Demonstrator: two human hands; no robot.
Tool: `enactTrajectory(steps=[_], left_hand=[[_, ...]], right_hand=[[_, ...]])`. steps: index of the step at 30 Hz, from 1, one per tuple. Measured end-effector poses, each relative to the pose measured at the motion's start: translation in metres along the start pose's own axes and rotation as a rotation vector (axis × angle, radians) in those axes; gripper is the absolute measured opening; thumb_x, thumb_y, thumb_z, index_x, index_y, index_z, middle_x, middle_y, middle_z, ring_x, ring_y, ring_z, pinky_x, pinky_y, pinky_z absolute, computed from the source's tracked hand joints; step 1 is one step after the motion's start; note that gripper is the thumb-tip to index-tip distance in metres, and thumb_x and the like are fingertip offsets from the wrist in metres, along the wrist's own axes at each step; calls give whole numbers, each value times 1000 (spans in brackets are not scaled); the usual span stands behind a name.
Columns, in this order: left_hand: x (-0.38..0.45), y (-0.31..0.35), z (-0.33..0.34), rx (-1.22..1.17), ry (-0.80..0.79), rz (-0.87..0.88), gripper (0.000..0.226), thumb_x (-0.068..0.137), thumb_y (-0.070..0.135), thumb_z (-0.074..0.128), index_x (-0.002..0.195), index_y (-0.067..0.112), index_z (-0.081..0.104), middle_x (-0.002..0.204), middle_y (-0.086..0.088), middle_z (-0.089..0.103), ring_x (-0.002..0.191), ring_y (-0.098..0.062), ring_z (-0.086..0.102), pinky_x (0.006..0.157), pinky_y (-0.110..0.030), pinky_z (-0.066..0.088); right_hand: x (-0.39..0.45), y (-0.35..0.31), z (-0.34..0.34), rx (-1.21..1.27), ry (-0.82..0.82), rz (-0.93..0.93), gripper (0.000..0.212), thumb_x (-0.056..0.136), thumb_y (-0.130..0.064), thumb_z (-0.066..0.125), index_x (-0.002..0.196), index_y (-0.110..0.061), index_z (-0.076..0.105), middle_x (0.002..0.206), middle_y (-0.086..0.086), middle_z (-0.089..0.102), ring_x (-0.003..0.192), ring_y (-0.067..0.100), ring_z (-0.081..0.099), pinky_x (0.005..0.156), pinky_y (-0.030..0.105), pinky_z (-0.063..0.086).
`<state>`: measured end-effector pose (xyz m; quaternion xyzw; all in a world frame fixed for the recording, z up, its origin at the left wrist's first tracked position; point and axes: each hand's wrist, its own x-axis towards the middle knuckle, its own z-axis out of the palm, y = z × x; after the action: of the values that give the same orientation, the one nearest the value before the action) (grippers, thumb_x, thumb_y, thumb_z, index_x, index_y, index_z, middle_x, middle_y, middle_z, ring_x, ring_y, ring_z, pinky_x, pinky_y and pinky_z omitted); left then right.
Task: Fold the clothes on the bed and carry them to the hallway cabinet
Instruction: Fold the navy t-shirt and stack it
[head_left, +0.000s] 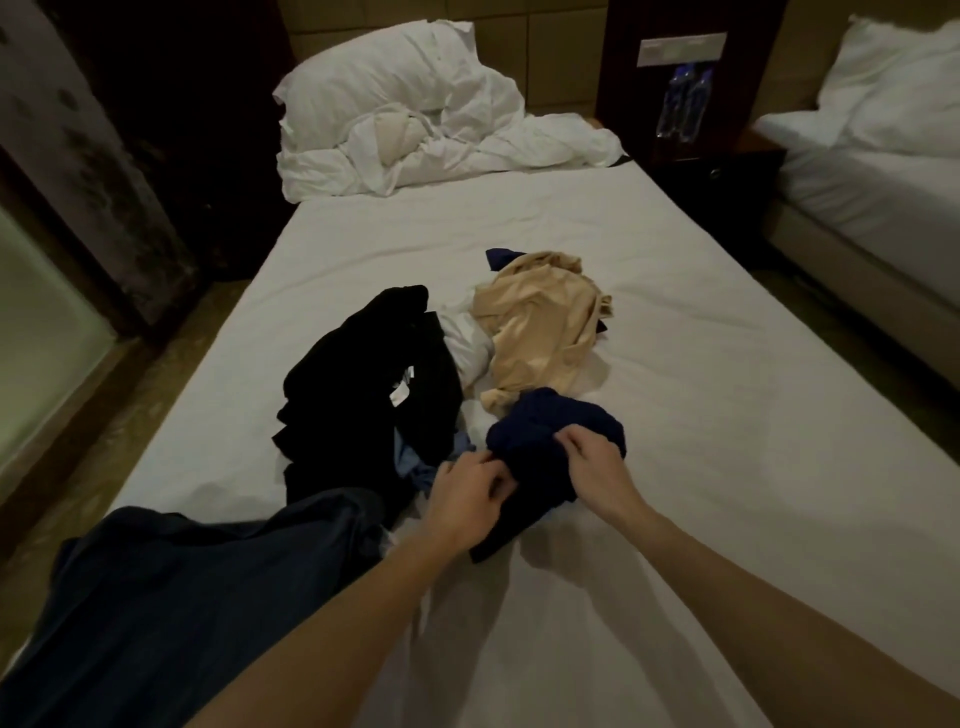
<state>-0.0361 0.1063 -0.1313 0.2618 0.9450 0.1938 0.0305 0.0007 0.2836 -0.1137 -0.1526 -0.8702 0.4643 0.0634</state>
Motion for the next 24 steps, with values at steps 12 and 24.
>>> enactTrajectory(steps=[12,24], left_hand=[[-53,49,-94,-737,66,62,31,90,9,63,106,33,52,123,-10,53,113,-23,57,89,-24,48],[-143,56,-203,-1128,405,-231,44,85,47,72,118,20,60,111,-1,69,102,-18,67,91,-36,55]], right_hand=[[-77,-108,-80,852,-520,46,50,89,-59,55,102,-12,67,86,3,71,79,16,69,67,26,54],[-144,-135,-127,89,-181,-311,20,103,-24,47,106,-20,67,92,-4,66,86,15,61,74,27,48]])
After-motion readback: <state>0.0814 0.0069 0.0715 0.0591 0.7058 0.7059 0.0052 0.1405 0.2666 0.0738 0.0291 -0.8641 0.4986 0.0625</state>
